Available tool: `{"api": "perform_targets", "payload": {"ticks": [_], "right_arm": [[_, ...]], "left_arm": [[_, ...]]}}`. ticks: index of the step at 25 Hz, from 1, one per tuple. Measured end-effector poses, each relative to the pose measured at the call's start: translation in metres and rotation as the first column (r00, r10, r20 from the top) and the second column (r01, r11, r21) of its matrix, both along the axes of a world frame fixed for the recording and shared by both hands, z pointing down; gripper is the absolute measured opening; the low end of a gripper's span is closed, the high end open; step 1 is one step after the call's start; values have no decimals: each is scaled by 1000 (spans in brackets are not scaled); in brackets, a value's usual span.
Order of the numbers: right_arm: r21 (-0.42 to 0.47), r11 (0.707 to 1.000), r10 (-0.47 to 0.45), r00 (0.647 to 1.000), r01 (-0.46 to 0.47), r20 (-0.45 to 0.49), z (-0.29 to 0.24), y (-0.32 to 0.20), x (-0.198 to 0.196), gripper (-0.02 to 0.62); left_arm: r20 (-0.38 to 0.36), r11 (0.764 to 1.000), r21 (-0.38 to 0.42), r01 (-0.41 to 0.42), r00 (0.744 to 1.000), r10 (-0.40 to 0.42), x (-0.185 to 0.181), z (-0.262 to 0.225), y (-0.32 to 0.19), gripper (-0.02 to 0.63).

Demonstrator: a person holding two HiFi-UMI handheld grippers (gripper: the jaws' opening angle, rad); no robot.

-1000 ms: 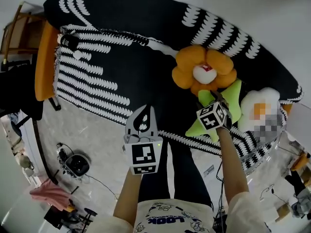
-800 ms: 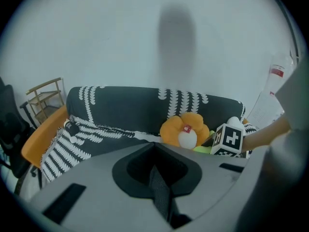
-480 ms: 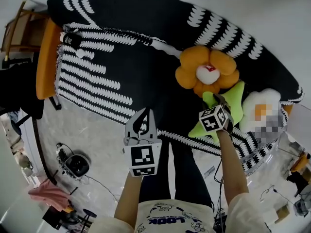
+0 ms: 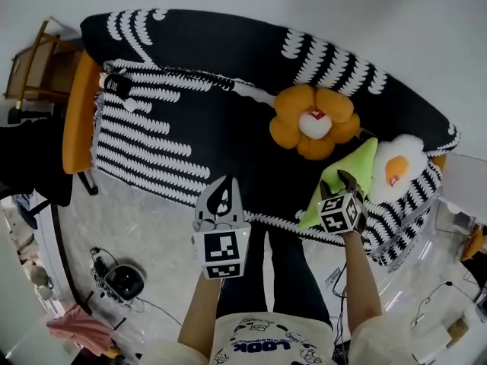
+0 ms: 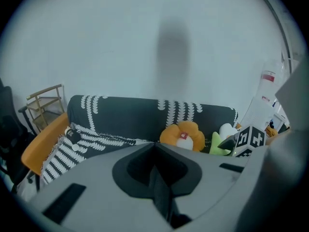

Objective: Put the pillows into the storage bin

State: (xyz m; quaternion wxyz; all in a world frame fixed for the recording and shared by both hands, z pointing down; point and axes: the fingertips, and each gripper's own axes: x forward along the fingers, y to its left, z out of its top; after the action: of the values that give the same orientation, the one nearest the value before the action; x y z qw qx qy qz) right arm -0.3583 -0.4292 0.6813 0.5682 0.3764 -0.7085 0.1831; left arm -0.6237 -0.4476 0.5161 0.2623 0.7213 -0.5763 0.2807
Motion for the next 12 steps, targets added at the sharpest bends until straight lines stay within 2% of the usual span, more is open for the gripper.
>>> {"api": "perform_targets", "payload": {"ticks": [5, 8, 10, 12], "right_arm": [[57, 997, 55, 998, -56, 26, -42, 21, -1, 225], [111, 986, 113, 990, -122, 83, -71, 28, -6, 222], [139, 970, 183, 973, -201, 138, -91, 32, -9, 222], [162, 936, 280, 939, -314, 201, -112, 36, -7, 221]], "left_arm": [[-13, 999, 39, -35, 999, 36, -4, -32, 12, 14], [-20, 996, 72, -57, 998, 59, -8, -52, 15, 14], [-31, 994, 87, -73, 997, 76, -9, -63, 19, 14], [-49, 990, 106, -93, 994, 98, -8, -75, 21, 14]]}}
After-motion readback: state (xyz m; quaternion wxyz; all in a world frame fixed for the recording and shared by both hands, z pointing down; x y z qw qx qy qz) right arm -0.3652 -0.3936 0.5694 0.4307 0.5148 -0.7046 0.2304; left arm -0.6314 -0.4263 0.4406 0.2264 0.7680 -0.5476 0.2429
